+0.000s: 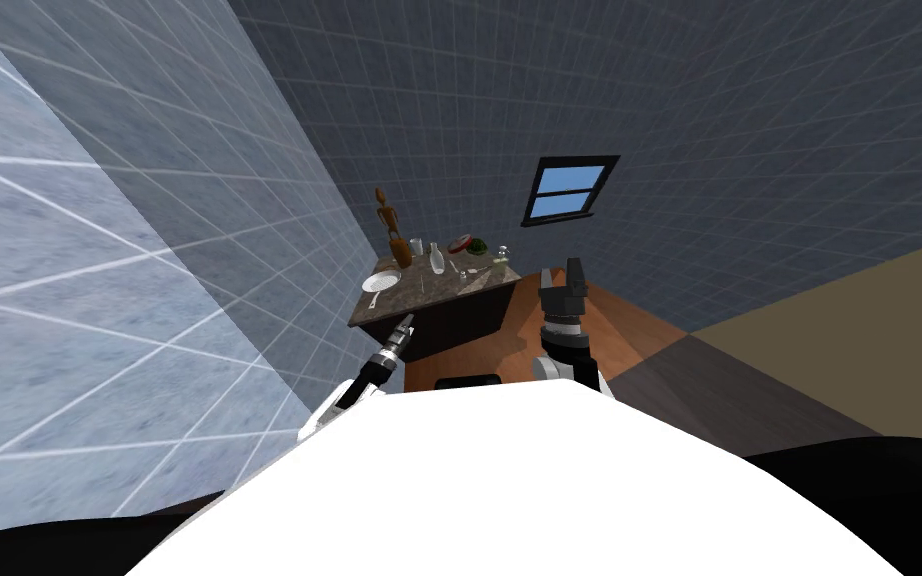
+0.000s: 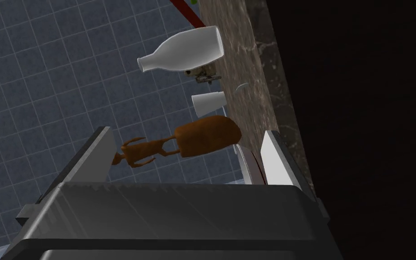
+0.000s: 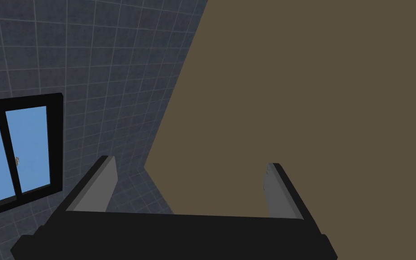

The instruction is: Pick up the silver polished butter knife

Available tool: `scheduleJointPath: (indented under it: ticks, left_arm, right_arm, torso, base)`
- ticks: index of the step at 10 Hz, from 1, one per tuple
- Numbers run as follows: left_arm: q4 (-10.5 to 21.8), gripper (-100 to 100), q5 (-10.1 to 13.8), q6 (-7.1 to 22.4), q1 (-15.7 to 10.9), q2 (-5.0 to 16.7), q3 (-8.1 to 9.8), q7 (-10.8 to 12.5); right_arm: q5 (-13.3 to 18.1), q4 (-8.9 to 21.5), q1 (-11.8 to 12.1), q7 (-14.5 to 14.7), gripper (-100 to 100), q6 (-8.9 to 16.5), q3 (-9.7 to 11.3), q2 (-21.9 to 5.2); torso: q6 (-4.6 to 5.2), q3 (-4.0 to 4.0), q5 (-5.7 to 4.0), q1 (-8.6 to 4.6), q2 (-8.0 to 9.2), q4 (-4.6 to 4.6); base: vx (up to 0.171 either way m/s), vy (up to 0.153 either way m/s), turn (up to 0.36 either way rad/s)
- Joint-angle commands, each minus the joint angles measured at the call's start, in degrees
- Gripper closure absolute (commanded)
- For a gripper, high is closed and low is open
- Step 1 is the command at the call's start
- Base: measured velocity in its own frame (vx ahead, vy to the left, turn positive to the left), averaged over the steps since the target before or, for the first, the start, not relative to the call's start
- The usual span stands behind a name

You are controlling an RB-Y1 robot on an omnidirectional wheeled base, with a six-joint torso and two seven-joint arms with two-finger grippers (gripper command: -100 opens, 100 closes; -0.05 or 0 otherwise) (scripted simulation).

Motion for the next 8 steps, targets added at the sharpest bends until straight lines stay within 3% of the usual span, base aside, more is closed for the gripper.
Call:
scheduleJointPath:
  ticks: [1, 6, 7, 8]
  left_arm:
    - [1.8, -100, 0.6, 1.9, -0.2, 2.9, -1.03, -0.2]
    - [5.6, -100, 1.7, 5.0, -1.1, 9.8, -2.8, -0.2]
    - [7.6, -100, 2.2, 6.5, -1.5, 12.2, -3.71, -0.2]
    - [7.6, -100, 2.2, 6.5, -1.5, 12.9, -3.71, -0.2]
  right_arm:
    - [0.0, 0.0, 0.0, 0.0, 0, 0.0, 0.0, 0.0]
    - [0.0, 0.0, 0.0, 0.0, 0, 0.0, 0.0, 0.0]
    - [0.0, 0.0, 0.0, 0.0, 0, 0.0, 0.0, 0.0]
    - [0.0, 0.0, 0.0, 0.0, 0, 0.0, 0.0, 0.0]
  torso:
    - [0.0, 0.0, 0.0, 0.0, 0.0, 0.0]
    - [0.03, -0.08, 0.01, 0.01, -0.13, -0.03]
    - [-0.02, -0.08, 0.01, 0.07, -0.14, -0.03]
    - [0.01, -0.11, 0.02, 0.07, -0.19, -0.04]
  base:
    - [-0.118, -0.075, -0.129]
    - [-0.086, -0.076, -0.104]
    - [-0.072, -0.083, -0.115]
    - [-0.051, -0.067, -0.072]
